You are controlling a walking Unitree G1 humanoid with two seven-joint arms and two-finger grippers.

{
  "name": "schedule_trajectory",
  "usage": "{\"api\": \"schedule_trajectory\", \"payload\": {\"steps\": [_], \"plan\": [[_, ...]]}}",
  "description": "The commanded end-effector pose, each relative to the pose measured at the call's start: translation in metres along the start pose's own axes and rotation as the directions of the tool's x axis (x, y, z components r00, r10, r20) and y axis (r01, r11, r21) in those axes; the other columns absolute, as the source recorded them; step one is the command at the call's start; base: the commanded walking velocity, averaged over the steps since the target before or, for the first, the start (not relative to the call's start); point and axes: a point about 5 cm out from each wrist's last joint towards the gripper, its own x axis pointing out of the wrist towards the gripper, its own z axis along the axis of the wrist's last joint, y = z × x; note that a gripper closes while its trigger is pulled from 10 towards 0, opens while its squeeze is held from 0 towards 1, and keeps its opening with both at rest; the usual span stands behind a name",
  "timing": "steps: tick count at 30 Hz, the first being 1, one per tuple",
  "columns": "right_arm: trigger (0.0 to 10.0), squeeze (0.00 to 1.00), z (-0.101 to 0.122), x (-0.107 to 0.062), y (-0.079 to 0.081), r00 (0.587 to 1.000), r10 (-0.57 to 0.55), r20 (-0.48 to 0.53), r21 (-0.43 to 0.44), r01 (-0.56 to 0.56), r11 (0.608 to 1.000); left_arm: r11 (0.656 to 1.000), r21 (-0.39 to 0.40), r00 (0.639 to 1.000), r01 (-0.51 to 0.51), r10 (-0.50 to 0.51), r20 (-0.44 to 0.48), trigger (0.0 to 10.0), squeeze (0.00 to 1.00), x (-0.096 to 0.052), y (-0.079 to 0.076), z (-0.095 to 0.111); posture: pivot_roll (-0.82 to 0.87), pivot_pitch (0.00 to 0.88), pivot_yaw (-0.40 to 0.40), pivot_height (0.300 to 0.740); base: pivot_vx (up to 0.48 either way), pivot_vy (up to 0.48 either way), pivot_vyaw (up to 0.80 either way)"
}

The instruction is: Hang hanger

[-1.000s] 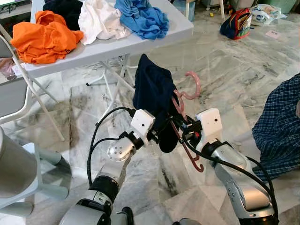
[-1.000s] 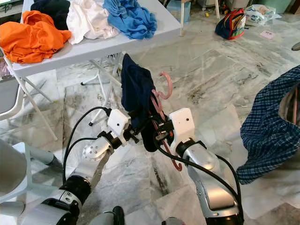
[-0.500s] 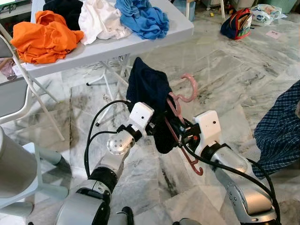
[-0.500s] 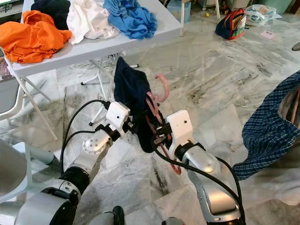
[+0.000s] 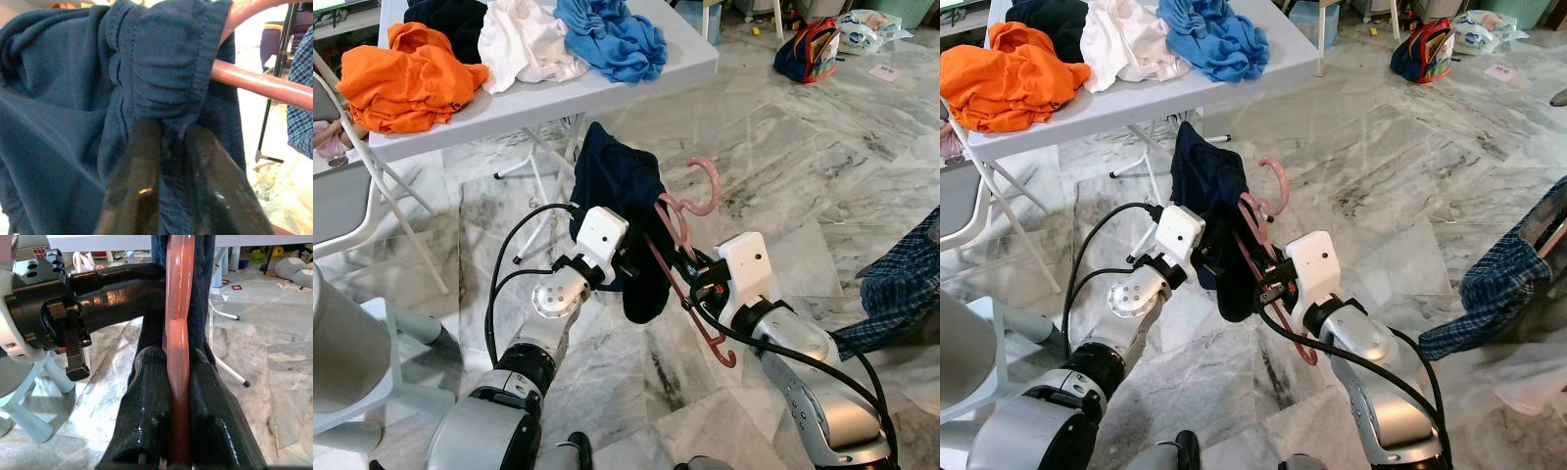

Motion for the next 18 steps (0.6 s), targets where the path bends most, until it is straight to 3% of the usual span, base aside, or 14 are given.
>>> {"api": "schedule_trajectory", "payload": {"steps": [1,18], "plan": [[10.0,0.0,0.008,0.002,0.004,0.999,0.019,0.045,-0.008,-0.019,1.0,1.0,0.015,1.0,-0.014,0.013,0.016,0.0,0.0,0.001,0.007,0.004,-0.12,0.193,0.072,0.74,0.0,0.0,0.0],[10.0,0.0,-0.013,-0.004,0.0,0.999,-0.007,-0.039,-0.036,0.005,0.999,0.991,0.069,0.988,-0.117,0.11,0.107,0.0,0.0,0.006,0.033,0.027,-0.13,0.188,0.073,0.74,0.0,0.0,0.0]]}}
